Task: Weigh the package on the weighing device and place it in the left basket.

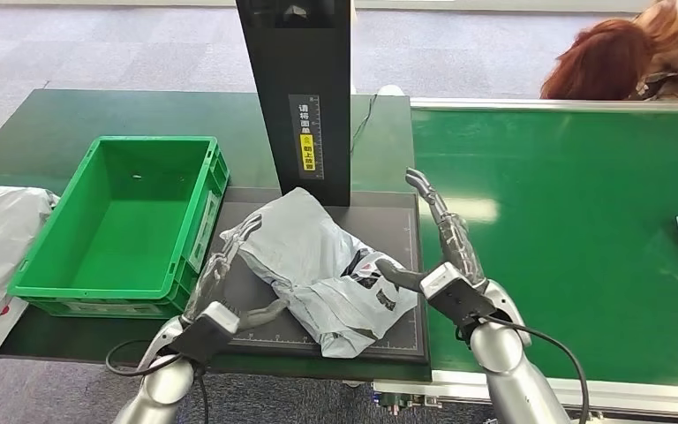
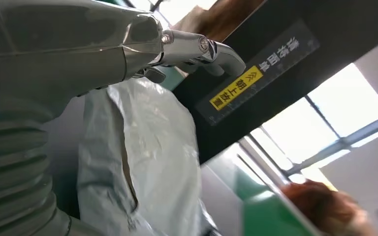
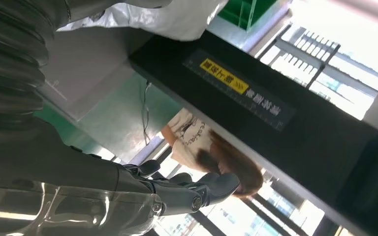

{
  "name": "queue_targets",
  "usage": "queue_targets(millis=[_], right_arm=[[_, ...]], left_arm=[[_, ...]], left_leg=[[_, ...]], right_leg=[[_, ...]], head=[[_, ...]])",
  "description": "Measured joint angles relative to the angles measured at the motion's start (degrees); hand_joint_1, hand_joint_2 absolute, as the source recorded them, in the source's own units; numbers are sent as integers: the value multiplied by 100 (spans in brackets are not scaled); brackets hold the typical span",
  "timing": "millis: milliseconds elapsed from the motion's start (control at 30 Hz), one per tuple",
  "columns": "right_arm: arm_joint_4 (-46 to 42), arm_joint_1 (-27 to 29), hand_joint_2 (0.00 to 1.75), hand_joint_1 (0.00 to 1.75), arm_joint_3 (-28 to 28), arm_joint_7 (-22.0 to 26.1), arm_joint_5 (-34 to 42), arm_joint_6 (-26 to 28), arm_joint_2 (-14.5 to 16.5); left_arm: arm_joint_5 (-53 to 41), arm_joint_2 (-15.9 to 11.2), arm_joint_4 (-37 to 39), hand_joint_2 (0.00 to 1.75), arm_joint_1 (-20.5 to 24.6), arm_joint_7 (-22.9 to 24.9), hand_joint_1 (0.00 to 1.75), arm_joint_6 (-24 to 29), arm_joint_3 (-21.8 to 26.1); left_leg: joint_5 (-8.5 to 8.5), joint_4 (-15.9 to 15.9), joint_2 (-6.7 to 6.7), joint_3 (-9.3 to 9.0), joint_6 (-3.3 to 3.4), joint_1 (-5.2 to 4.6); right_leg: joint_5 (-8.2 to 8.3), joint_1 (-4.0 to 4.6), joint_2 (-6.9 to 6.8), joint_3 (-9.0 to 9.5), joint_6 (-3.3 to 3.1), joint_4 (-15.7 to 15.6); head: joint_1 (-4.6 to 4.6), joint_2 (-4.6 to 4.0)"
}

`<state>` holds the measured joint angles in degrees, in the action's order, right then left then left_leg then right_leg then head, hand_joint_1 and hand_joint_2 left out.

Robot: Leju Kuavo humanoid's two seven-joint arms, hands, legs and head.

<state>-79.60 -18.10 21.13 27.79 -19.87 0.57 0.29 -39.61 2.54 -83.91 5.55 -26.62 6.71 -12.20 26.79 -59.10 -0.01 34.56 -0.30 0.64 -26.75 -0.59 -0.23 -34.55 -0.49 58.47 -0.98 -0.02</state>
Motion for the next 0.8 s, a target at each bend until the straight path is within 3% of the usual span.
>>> queue_targets(millis=[100,233,467,500,600,633,800], right_arm=[[-126,59,175,0,-228,-105,-151,142,94],[-252,128,175,0,-439,-196,-297,225,216],[-319,239,175,0,-667,-204,-397,229,342],[-321,251,175,0,-700,-202,-409,229,360],[-335,292,175,0,-802,-199,-459,232,407],[-346,310,175,0,-836,-199,-473,235,417],[-440,414,175,0,-983,-202,-496,243,450]], left_arm=[[-1098,-42,372,175,402,485,0,473,-244],[-2028,-68,1055,175,985,1009,0,641,-550],[-2902,-78,2231,175,1757,1645,1,16,-977],[-2931,-78,2396,175,1869,1665,37,-76,-1020],[-2937,-68,2832,175,2163,1665,167,-292,-1124],[-2934,-62,2957,175,2241,1658,175,-343,-1153],[-2905,-40,3410,175,2530,1558,175,-475,-1236]], left_leg=[[-1,0,2,-3,-1,0],[-3,-1,2,-3,0,0],[-3,-1,1,-5,0,0],[-3,-1,0,-6,0,0],[-3,1,-2,-19,0,0],[-3,1,-2,-23,0,0],[-9,2,0,-30,3,0]], right_leg=[[3,0,1,0,-2,1],[3,0,1,2,-2,2],[3,0,1,4,-1,1],[3,0,-1,7,-1,1],[2,0,-5,22,-1,1],[2,0,-5,27,-1,0],[8,0,-4,33,-4,0]], head=[[1,0],[0,0],[0,0],[0,0],[1,0],[1,0],[0,1]])
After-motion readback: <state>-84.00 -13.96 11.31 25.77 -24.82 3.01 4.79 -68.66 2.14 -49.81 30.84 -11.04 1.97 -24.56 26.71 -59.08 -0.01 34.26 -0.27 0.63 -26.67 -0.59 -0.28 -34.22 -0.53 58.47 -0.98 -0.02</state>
